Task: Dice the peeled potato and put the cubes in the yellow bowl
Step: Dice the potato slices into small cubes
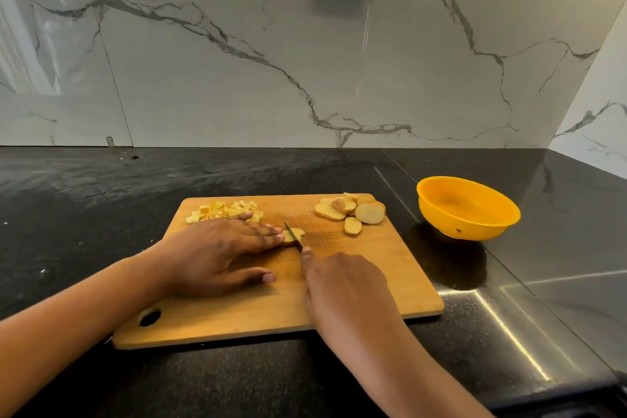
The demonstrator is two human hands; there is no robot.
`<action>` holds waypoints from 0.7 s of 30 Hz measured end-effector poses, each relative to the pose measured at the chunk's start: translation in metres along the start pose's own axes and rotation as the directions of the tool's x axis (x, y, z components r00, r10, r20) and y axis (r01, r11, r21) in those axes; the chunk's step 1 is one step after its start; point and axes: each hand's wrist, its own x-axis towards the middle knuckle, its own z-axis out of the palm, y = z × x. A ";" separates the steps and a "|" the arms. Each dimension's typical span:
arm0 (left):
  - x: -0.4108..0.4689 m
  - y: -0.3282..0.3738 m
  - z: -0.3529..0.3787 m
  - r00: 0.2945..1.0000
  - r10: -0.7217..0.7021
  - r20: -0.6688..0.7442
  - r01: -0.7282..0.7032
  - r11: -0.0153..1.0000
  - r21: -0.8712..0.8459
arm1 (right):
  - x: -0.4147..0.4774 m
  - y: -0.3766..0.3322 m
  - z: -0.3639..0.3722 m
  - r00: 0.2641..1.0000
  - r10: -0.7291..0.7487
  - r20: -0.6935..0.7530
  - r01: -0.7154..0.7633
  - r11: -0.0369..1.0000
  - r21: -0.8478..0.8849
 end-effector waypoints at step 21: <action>-0.004 -0.005 0.006 0.995 0.033 -0.097 -0.037 0.998 -0.048 | 0.001 0.007 0.000 0.988 0.041 -0.151 -0.023 0.992 0.121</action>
